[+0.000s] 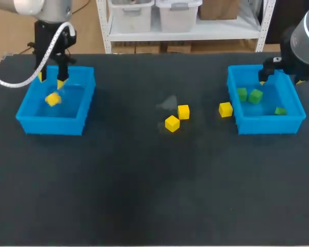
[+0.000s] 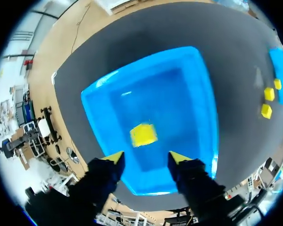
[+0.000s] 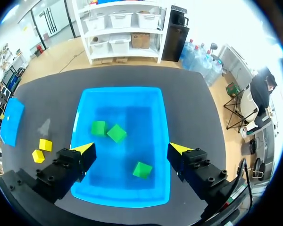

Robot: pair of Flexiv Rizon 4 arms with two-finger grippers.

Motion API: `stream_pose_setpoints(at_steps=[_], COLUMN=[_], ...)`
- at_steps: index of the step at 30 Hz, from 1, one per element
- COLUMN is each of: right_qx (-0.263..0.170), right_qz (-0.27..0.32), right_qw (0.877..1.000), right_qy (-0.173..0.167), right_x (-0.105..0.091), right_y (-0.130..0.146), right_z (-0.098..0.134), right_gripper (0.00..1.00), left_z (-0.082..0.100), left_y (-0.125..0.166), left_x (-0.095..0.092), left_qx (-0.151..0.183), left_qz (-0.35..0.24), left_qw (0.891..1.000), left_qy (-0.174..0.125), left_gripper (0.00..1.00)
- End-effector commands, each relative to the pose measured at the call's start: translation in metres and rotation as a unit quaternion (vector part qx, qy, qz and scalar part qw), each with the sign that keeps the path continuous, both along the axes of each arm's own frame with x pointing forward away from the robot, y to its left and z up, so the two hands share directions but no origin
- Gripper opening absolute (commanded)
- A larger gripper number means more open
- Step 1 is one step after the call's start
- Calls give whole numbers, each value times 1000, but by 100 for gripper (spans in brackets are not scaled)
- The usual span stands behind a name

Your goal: Put the green cubes in the right bin and the yellow cubes in the left bin.

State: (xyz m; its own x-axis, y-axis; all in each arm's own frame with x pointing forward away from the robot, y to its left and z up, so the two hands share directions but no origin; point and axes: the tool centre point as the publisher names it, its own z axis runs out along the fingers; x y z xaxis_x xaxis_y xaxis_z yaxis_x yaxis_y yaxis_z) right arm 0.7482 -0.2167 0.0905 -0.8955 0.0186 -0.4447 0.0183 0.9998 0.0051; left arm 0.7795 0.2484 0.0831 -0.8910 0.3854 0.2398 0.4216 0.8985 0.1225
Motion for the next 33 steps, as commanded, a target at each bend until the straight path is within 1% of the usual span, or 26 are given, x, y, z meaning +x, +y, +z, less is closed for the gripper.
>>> stream_pose_setpoints(at_steps=[1, 3, 5, 7, 9, 10, 12, 13, 14, 15, 16, 18, 22, 25, 27, 28, 33], right_qx=[-1, -1, -1, -1, -1, -1, -1, -1, -1, -1, -1, -1, -1, -1, -1, -1, -1], right_qz=[-2, -2, -2, -2, -2, -2, -2, -2, -2, -2, -2, -2, -2, -2, -2, -2, -2], right_qw=[1000, 1000, 1000, 1000, 1000, 1000, 1000, 1000, 1000, 1000, 1000, 1000, 1000, 1000, 1000, 1000, 1000], right_qy=[-31, -31, -31, -31, -31, -31, -31, -31, -31, -31, -31, -31, -31, -31, -31, -31, -31], right_x=[-4, -4, -4, -4, -4, -4, -4, -4, -4, -4, -4, -4, -4, -4, -4, -4, -4], right_y=[-1, -1, -1, -1, -1, -1, -1, -1, -1, -1, -1, -1, -1, -1, -1, -1, -1], right_z=[-1, -1, -1, -1, -1, -1, -1, -1, -1, -1, -1, -1, -1, -1, -1, -1, -1], right_gripper=[100, 100, 100, 100, 100, 100, 100, 100, 100, 100, 100, 100, 100, 100, 100, 100, 100], left_z=[22, 30, 34, 34, 36, 36, 34, 33, 31, 29, 26, 20, 11, 4, 0, -3, -10], left_y=[-29, -56, -85, -110, -135, -146, -167, -177, -186, -193, -200, -211, -229, -244, -256, -262, -290], left_x=[-12, -13, -17, -23, -35, -40, -53, -58, -64, -69, -73, -79, -84, -82, -79, -77, -68], left_qx=[-130, -143, -160, -173, -181, -191, -216, -224, -230, -232, -232, -229, -215, -216, -217, -212, -196], left_qz=[-75, -115, -151, -182, -208, -222, -254, -270, -291, -307, -318, -340, -371, -387, -408, -420, -468], left_qw=[961, 954, 948, 944, 939, 935, 922, 917, 909, 904, 901, 897, 891, 884, 873, 869, 849], left_qy=[-234, -235, -229, -216, -207, -202, -196, -191, -189, -187, -181, -166, -149, -151, -154, -154, -148], left_gripper=[100, 100, 100, 100, 100, 100, 100, 100, 100, 100, 100, 100, 100, 100, 100, 100, 100])
